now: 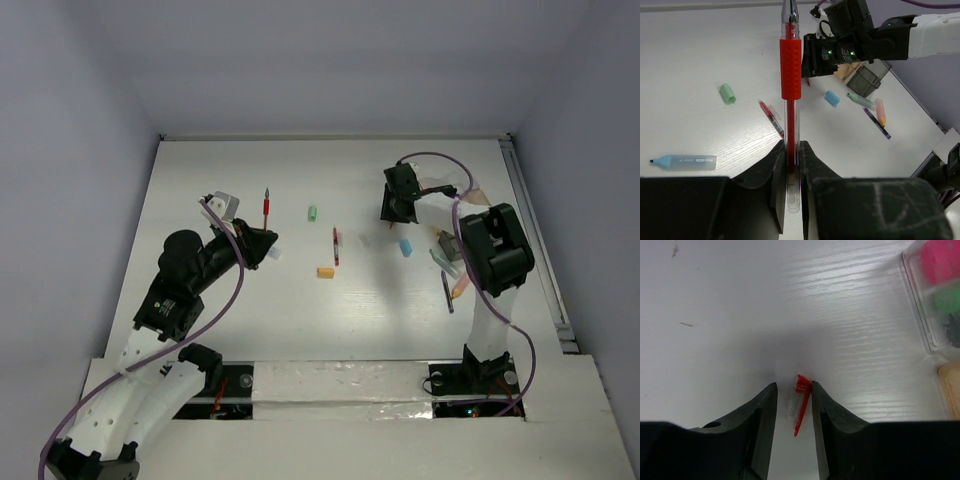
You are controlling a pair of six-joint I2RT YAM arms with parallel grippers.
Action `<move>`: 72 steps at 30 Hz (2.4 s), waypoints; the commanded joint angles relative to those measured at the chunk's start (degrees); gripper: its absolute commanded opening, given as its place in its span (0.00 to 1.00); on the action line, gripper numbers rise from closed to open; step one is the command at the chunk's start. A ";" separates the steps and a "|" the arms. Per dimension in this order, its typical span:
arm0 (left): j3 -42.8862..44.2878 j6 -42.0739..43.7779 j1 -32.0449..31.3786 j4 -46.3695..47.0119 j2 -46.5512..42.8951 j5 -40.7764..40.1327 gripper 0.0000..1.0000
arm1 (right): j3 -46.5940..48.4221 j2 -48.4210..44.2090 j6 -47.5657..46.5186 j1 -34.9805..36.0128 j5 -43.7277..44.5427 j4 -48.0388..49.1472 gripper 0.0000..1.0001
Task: Sort the stationery into containers
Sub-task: Close the pen cap on the pen.
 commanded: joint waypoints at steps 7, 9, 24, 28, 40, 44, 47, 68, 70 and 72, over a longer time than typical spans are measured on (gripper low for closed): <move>1.83 0.26 -0.29 1.77 -0.02 0.09 0.00 | 1.26 2.83 -2.56 -0.32 -0.20 -4.44 0.31; 1.74 0.26 -0.29 1.85 -0.11 0.18 0.00 | 1.70 2.65 -3.00 -0.32 -0.28 -4.88 0.30; 1.30 0.08 -0.29 2.21 0.07 0.71 0.00 | -5.06 -7.00 0.77 -0.32 -6.61 7.23 0.00; 1.12 -0.27 0.76 2.82 1.03 2.20 0.00 | -9.46 -13.94 2.70 -0.32 -8.89 15.13 0.00; 0.60 -1.76 4.01 6.34 4.72 8.88 0.00 | -14.22 -26.79 15.36 11.71 -17.96 42.97 0.00; 0.16 -2.38 4.63 6.78 5.17 10.37 0.00 | -10.18 -23.12 16.68 17.25 -17.24 52.23 0.00; -0.02 -2.55 4.63 7.13 5.43 10.72 0.00 | -7.28 -20.91 17.65 19.11 -17.51 57.49 0.00; 0.07 -2.73 4.63 7.04 6.92 11.78 0.00 | -5.07 -17.56 16.07 26.58 -18.48 69.82 0.00; -0.02 -2.73 4.63 7.04 6.84 11.78 0.00 | -5.07 -17.47 15.81 27.19 -18.57 70.00 0.00; -0.02 -2.73 4.63 7.04 6.75 11.78 0.00 | -5.24 -17.39 15.63 27.19 -18.57 70.09 0.00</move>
